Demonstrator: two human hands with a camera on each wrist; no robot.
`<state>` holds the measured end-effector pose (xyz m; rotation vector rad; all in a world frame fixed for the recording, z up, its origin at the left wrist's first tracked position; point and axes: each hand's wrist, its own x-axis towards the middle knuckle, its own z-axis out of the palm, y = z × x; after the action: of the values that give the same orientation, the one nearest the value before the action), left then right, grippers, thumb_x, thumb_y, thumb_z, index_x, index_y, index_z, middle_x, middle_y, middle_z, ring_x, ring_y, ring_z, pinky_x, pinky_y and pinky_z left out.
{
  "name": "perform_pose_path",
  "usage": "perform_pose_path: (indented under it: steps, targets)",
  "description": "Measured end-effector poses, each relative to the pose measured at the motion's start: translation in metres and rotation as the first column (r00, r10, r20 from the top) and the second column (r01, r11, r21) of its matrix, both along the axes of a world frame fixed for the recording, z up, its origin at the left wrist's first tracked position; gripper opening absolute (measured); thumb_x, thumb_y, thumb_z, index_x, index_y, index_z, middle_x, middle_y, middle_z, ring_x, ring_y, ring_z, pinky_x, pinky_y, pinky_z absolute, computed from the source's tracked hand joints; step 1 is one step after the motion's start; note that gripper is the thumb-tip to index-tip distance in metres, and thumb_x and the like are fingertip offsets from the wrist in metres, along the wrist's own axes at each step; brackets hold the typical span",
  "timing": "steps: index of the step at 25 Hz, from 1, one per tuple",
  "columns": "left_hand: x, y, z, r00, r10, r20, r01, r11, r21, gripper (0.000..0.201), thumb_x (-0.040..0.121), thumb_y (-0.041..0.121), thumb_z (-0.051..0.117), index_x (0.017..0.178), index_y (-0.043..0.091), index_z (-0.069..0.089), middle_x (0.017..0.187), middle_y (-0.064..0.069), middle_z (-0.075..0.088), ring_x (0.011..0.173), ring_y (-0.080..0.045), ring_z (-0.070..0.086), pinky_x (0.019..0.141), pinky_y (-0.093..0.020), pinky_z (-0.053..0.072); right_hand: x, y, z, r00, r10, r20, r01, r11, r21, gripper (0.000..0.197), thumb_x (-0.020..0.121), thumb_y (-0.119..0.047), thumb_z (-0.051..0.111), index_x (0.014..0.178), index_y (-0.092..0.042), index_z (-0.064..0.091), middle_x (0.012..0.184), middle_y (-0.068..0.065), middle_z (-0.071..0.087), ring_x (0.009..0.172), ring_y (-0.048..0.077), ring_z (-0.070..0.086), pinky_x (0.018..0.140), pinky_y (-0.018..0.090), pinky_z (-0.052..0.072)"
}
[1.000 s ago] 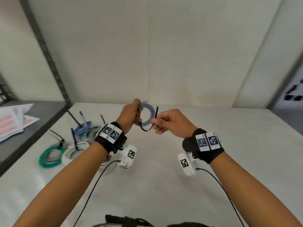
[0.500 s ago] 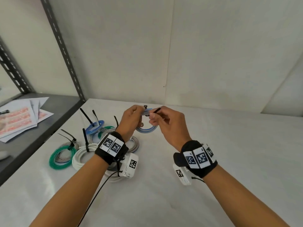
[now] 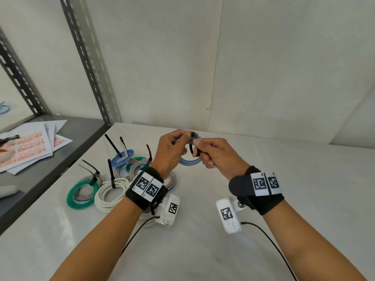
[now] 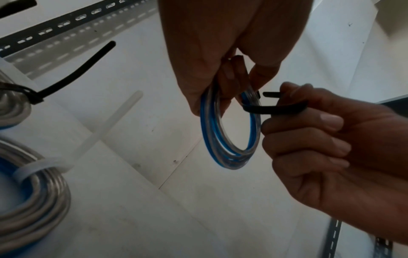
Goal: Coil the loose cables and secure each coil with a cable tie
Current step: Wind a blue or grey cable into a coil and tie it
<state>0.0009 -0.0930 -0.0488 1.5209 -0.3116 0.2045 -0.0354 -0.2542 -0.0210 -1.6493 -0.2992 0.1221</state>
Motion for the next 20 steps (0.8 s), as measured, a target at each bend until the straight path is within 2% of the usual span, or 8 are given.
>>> perform_pose_path:
  steps: [4,8,13,14,16,18,20]
  targets:
    - [-0.009,-0.001,0.006,1.0,0.006,0.016,-0.006,1.0,0.014,0.023,0.102,0.013,0.055,0.102,0.004,0.076,0.093,-0.027,0.069,0.067,-0.024,0.043,0.063,-0.035,0.04,-0.005,-0.003,0.011,0.998,0.016,-0.069,-0.015,1.0,0.009,0.039,0.104,-0.023,0.052,0.071,-0.007,0.064,0.049,-0.003,0.037,0.044,0.011,0.026,0.047,0.023,0.022]
    - [-0.014,0.003,0.01,1.0,0.02,0.009,-0.02,0.999,-0.03,0.022,0.102,0.013,0.055,0.102,0.007,0.076,0.088,-0.015,0.073,0.06,-0.015,0.043,0.061,-0.032,0.041,-0.008,-0.003,0.018,0.993,0.078,-0.085,-0.078,0.997,-0.002,0.038,0.104,-0.025,0.052,0.071,-0.009,0.065,0.05,-0.002,0.037,0.046,0.012,0.026,0.048,0.024,0.022]
    - [-0.02,0.008,0.013,0.998,0.026,0.062,-0.027,0.999,0.017,0.022,0.103,0.015,0.055,0.103,0.007,0.076,0.091,-0.024,0.07,0.066,-0.022,0.044,0.061,-0.034,0.04,-0.013,0.0,0.023,0.991,0.107,-0.078,-0.109,0.994,-0.019,0.038,0.104,-0.027,0.052,0.074,-0.008,0.064,0.052,-0.002,0.038,0.048,0.012,0.027,0.05,0.024,0.022]
    - [-0.021,0.008,0.013,0.997,0.028,0.075,-0.03,0.999,0.032,0.022,0.103,0.015,0.056,0.102,0.006,0.076,0.088,-0.022,0.071,0.066,-0.022,0.045,0.061,-0.034,0.04,-0.014,0.001,0.023,0.991,0.103,-0.081,-0.104,0.995,-0.007,0.038,0.104,-0.027,0.052,0.075,-0.007,0.064,0.052,-0.002,0.038,0.048,0.012,0.027,0.051,0.025,0.022]
    - [-0.023,0.008,0.014,0.991,0.038,0.132,-0.05,0.995,0.087,0.021,0.102,0.014,0.056,0.097,0.005,0.075,0.076,-0.009,0.071,0.064,-0.014,0.051,0.062,-0.026,0.042,-0.015,0.004,0.023,0.995,0.059,-0.079,-0.057,0.998,0.028,0.038,0.104,-0.027,0.052,0.075,-0.007,0.064,0.052,-0.002,0.037,0.047,0.011,0.028,0.052,0.025,0.022]
    - [-0.027,0.005,0.015,0.977,0.04,0.209,-0.076,0.983,0.166,0.02,0.101,0.009,0.057,0.092,0.003,0.073,0.071,0.004,0.068,0.062,-0.003,0.056,0.064,-0.017,0.043,-0.013,0.006,0.022,0.998,-0.038,-0.059,0.04,0.998,0.041,0.039,0.103,-0.029,0.055,0.073,-0.006,0.066,0.053,0.0,0.039,0.047,0.012,0.03,0.05,0.024,0.025]
    - [-0.028,0.002,0.014,0.974,0.053,0.222,-0.097,0.977,0.191,0.021,0.101,0.008,0.057,0.09,0.0,0.073,0.069,0.009,0.068,0.061,0.001,0.057,0.064,-0.014,0.043,-0.009,0.011,0.018,0.986,-0.169,0.01,0.17,0.985,-0.029,0.038,0.1,-0.032,0.06,0.074,-0.006,0.069,0.051,-0.003,0.046,0.046,0.013,0.038,0.049,0.022,0.032]
